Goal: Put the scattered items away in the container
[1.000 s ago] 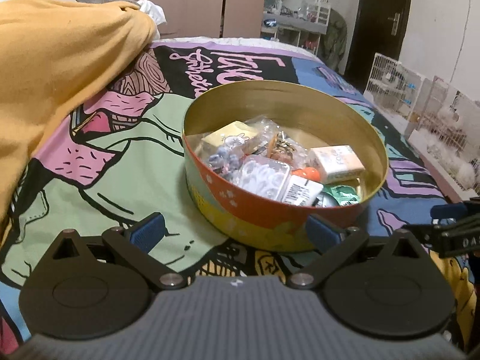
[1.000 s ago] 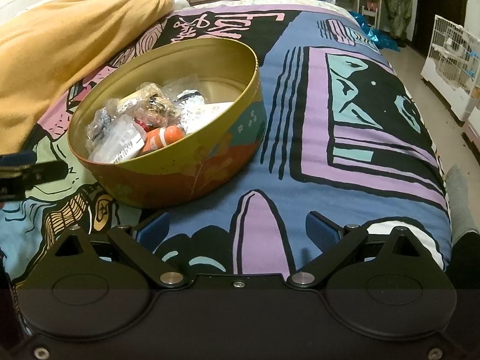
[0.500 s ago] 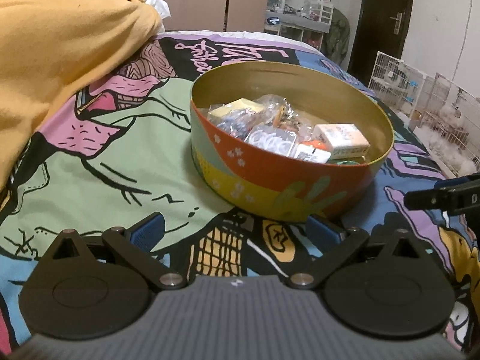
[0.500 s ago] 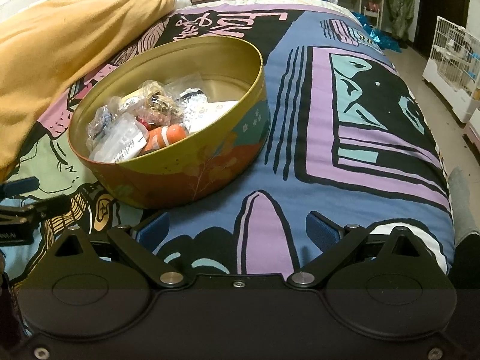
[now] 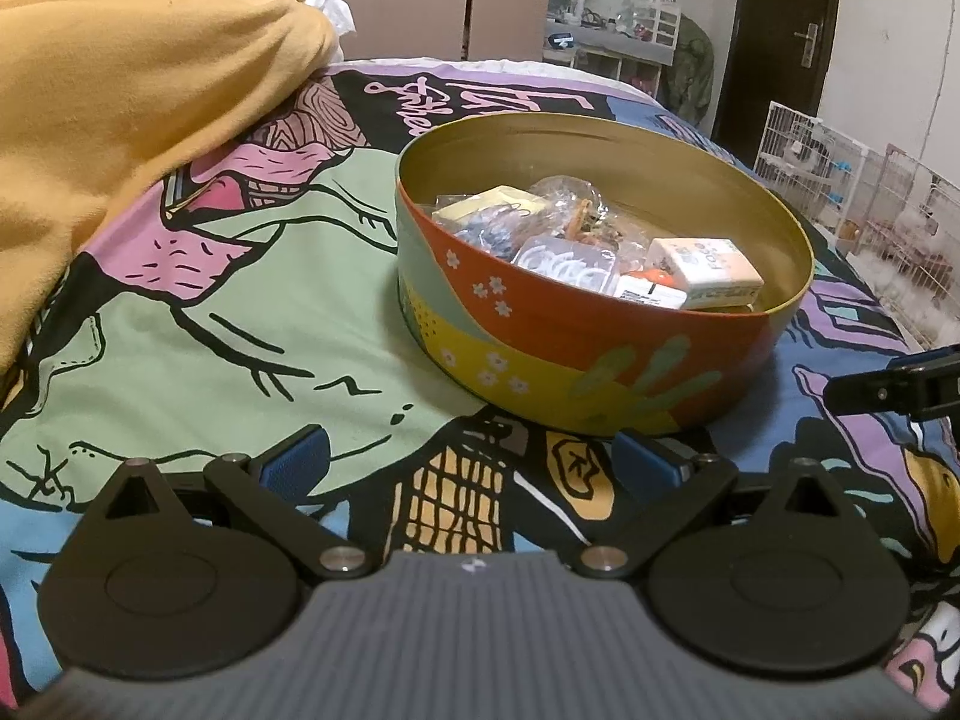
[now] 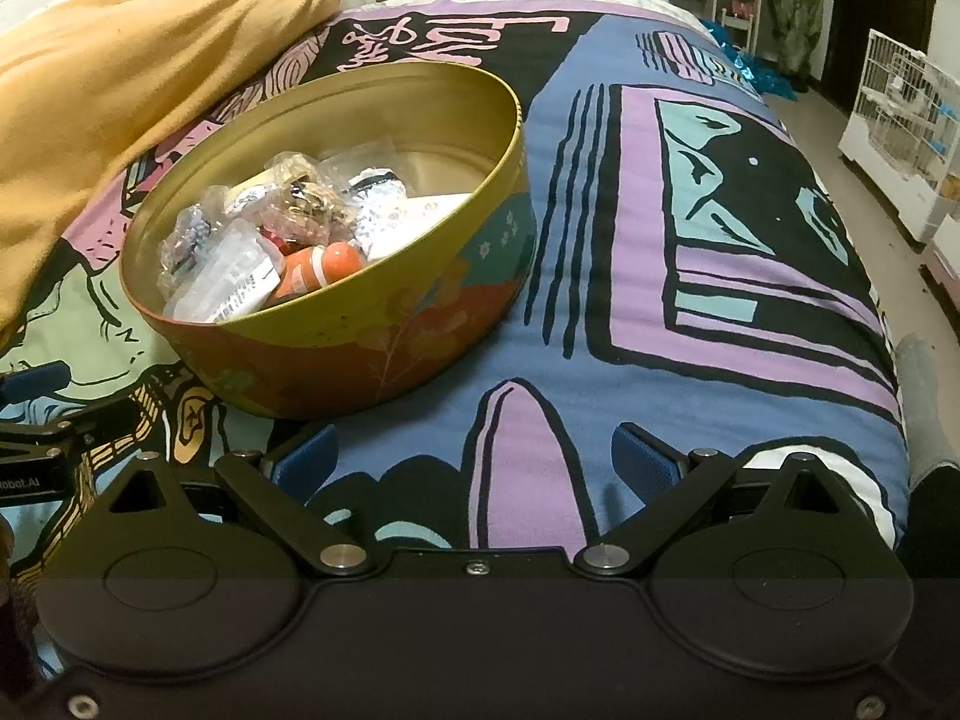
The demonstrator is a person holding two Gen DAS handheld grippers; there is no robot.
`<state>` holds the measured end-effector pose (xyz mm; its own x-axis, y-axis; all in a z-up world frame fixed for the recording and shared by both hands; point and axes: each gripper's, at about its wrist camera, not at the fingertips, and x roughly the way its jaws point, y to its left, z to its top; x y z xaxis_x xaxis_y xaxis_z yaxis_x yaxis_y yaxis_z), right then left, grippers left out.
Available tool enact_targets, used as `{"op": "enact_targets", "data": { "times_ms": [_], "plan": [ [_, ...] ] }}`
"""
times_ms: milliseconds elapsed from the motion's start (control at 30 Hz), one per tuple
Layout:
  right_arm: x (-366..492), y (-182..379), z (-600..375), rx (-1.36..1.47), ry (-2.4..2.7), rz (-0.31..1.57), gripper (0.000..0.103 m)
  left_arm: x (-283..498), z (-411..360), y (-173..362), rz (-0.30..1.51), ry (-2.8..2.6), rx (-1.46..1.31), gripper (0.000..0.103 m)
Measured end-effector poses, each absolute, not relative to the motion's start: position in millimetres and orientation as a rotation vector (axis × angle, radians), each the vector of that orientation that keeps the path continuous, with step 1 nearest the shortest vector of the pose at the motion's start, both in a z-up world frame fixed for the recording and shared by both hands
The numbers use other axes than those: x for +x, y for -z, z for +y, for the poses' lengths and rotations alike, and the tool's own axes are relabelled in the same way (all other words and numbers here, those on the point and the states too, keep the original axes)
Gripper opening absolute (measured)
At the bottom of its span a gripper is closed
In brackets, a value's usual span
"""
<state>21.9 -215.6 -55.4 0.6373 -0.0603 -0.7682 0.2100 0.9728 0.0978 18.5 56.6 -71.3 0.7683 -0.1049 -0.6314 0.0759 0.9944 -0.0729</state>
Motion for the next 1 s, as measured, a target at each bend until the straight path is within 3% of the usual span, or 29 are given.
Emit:
{"op": "enact_targets", "data": {
  "times_ms": [1000],
  "plan": [
    [37.4,74.1,-219.6,0.207,0.199,0.939,0.098,33.1,52.2,93.2,0.723,0.06,-0.011,0.103]
  ]
}}
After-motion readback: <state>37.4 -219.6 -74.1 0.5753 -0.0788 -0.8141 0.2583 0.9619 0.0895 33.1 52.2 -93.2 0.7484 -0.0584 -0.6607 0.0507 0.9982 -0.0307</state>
